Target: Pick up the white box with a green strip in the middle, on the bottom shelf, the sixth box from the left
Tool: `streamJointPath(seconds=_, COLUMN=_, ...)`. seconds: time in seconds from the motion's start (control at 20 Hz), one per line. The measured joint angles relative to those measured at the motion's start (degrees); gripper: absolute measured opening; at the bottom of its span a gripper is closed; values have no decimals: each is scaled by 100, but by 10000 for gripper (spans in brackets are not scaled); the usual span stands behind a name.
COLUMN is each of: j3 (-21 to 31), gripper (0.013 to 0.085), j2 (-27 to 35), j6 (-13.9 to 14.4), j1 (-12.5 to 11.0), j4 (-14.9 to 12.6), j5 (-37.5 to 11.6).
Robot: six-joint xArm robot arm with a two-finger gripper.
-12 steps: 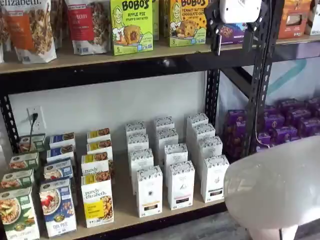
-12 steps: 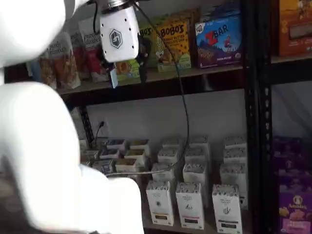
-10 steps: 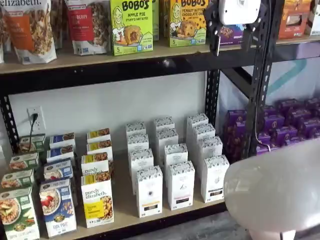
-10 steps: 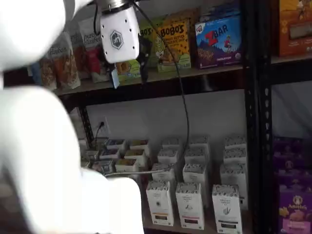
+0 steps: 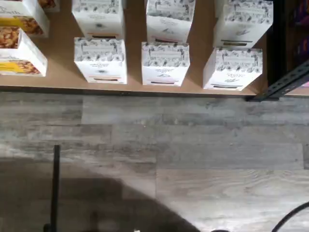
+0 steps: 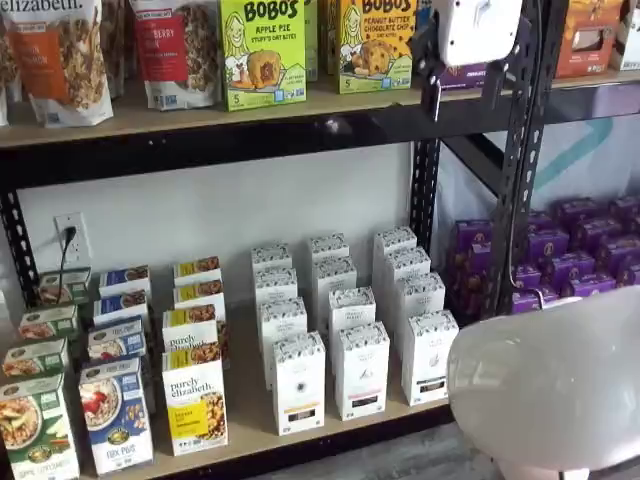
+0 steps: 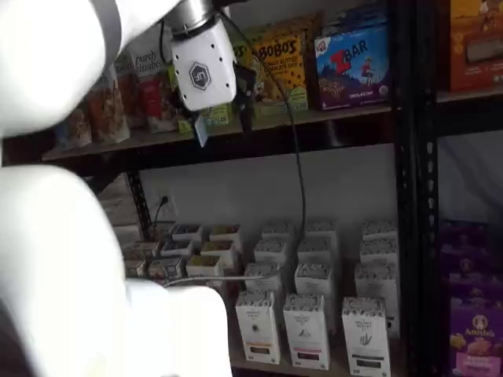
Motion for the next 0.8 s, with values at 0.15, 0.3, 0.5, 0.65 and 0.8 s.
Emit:
streamJointPath(seconds=0.15, j3=371, gripper=850, j2=-14, j6=-59, j1=-89, j4=-105, j5=-424)
streamJointPath(seconds=0.3, j3=728, gripper=850, j2=-43, j6=-85, j1=-155, j4=-184, j5=-881)
streamJointPath(seconds=0.5, j3=1180, gripper=850, j2=108, j6=-167, j1=-291, j4=-222, j5=-1429)
streamJointPath(seconds=0.65, j3=1568, gripper=850, j2=265, j6=-246, j1=-421, j4=-221, j5=-1969)
streamJointPath(seconds=0.8, j3=1869, gripper=850, j2=434, j6=-330, j1=-526, j4=-175, j5=-2452)
